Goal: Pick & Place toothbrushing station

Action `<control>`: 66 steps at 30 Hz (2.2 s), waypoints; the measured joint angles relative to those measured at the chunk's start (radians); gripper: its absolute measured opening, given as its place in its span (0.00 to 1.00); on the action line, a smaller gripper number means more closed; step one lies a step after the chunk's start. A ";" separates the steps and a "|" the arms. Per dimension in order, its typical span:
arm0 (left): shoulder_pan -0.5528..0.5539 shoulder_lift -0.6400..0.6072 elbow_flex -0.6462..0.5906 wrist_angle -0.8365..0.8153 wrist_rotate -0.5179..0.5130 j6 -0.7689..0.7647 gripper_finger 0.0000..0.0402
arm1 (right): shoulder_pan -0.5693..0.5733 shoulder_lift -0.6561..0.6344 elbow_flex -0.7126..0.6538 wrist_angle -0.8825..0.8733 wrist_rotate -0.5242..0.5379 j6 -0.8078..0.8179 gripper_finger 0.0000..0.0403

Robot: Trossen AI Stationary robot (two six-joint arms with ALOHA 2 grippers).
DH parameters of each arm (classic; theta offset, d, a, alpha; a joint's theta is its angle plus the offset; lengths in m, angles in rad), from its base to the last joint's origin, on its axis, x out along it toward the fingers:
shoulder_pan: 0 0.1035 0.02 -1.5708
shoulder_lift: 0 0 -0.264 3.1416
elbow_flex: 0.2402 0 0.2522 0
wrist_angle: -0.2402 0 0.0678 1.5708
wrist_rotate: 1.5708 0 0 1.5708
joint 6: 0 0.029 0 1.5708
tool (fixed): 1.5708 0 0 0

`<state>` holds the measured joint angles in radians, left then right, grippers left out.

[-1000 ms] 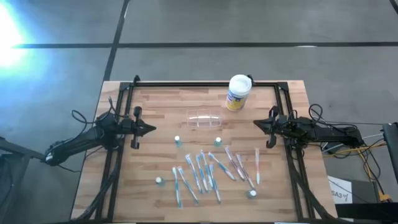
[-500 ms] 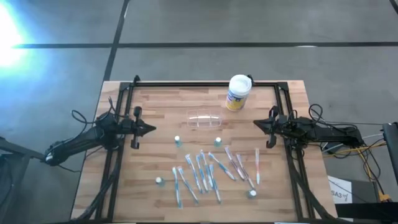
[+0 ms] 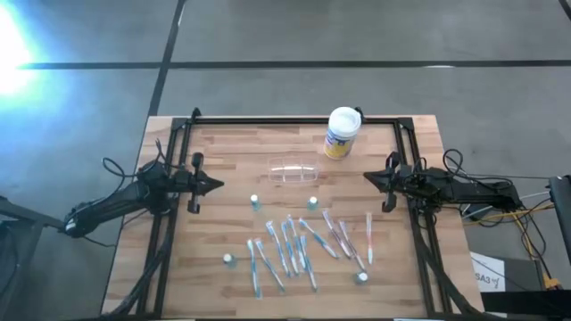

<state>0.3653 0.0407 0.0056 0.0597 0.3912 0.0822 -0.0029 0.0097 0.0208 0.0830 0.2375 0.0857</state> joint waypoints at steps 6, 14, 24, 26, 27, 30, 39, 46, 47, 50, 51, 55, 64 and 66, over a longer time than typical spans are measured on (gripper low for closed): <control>0.000 0.000 0.000 0.000 0.000 0.000 0.02 | 0.000 0.000 0.000 0.000 0.000 0.000 0.02; 0.000 0.000 0.000 0.000 0.000 0.000 0.02 | 0.000 0.000 0.000 0.000 0.000 0.000 0.02; 0.000 0.001 0.000 0.037 0.001 0.000 0.02 | 0.000 0.000 0.000 0.000 0.000 0.000 0.02; 0.000 0.001 0.000 0.039 0.001 0.000 0.02 | 0.000 0.000 0.000 0.000 0.000 0.000 0.02; 0.000 0.001 0.000 0.043 0.001 0.000 0.02 | 0.000 0.000 0.000 0.000 0.000 0.000 0.02; 0.000 0.001 0.000 0.045 0.001 0.000 0.02 | 0.000 0.000 0.000 0.000 0.000 0.000 0.02; 0.000 0.001 0.000 0.049 0.000 -0.031 0.02 | 0.000 0.000 0.000 0.002 0.000 0.000 0.02; 0.000 0.001 0.000 0.052 0.000 -0.160 0.02 | 0.000 0.000 0.000 0.002 0.000 0.000 0.02; 0.000 0.001 0.000 0.052 0.000 -0.177 0.02 | 0.000 0.000 0.000 0.002 0.000 0.000 0.02; 0.000 0.001 0.000 0.053 0.000 -0.186 0.02 | 0.000 0.000 0.000 0.002 0.000 0.023 0.02; 0.000 0.001 0.000 0.053 0.000 -0.192 0.02 | 0.000 0.000 0.000 0.004 0.000 0.052 0.02; 0.000 0.001 0.000 0.053 0.000 -0.252 0.02 | 0.000 -0.001 0.000 0.023 0.001 0.009 0.02; -0.001 0.001 0.006 0.101 0.003 -0.396 0.01 | 0.000 0.004 0.000 0.025 0.000 -0.192 0.02; -0.001 0.006 0.021 0.087 0.002 -0.378 0.01 | 0.000 0.009 0.000 0.025 0.001 -0.200 0.02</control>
<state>0.3644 0.0469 0.0270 0.1463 0.3928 -0.2962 -0.0029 0.0188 0.0208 0.1084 0.2381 -0.1147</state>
